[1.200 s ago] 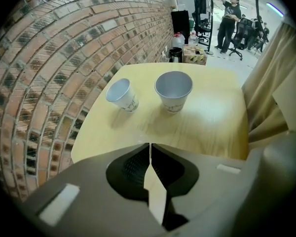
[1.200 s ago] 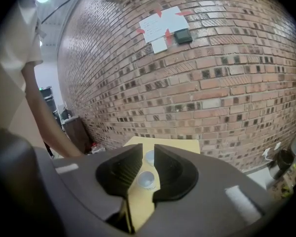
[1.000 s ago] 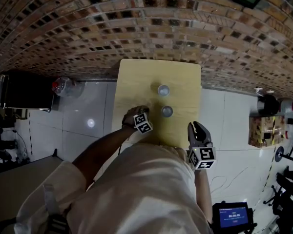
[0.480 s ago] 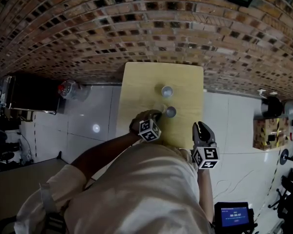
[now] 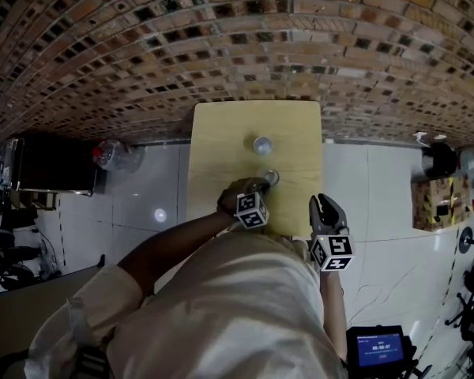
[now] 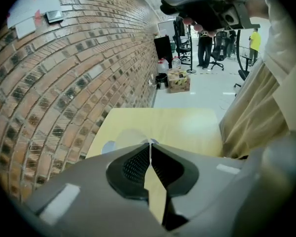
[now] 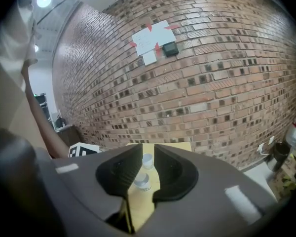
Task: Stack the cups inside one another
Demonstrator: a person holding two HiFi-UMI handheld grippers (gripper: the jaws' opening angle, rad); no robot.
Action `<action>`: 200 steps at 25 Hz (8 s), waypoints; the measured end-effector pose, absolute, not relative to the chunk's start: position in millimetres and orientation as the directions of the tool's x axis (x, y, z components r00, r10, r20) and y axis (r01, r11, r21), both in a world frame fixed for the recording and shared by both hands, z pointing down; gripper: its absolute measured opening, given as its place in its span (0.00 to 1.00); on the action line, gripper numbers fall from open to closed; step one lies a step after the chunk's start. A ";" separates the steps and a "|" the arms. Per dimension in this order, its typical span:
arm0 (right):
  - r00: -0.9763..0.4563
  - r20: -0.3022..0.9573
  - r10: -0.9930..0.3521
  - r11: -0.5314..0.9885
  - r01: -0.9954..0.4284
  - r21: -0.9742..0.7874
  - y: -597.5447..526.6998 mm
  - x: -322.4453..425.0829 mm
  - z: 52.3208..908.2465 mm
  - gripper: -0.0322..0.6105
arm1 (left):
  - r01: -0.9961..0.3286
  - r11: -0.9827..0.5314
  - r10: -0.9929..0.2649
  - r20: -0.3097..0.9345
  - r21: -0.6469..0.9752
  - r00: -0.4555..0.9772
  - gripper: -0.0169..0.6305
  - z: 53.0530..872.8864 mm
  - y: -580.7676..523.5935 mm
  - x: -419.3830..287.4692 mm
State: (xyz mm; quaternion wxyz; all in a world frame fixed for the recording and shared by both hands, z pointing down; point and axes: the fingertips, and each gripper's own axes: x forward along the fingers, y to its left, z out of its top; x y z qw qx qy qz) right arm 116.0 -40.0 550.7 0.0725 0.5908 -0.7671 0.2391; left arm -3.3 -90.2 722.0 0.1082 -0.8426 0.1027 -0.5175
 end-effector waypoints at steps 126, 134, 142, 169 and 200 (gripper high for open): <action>-0.529 0.494 -0.690 0.424 -0.849 -0.315 -64.1 107.4 609.7 0.16 | -0.879 -0.442 -0.597 0.673 0.177 0.436 0.28 627.0 -89.2 -110.1; -0.504 0.494 -0.709 0.396 -0.863 -0.313 -58.0 113.9 610.2 0.16 | -0.855 -0.487 -0.571 0.676 0.177 0.466 0.29 629.9 -88.3 -99.4; -0.494 0.496 -0.714 0.381 -0.868 -0.318 -45.6 123.3 615.5 0.16 | -0.843 -0.521 -0.572 0.678 0.136 0.462 0.20 631.7 -82.6 -86.0; -0.505 0.500 -0.704 0.374 -0.862 -0.343 -35.3 161.5 627.9 0.16 | -0.662 -0.748 -0.419 0.806 -0.044 0.419 0.35 698.5 -88.3 -19.0; -0.484 0.522 -0.702 0.326 -0.870 -0.370 -32.0 177.3 640.8 0.16 | -0.163 -0.959 -0.260 0.950 -0.233 0.172 0.26 820.2 -90.2 18.9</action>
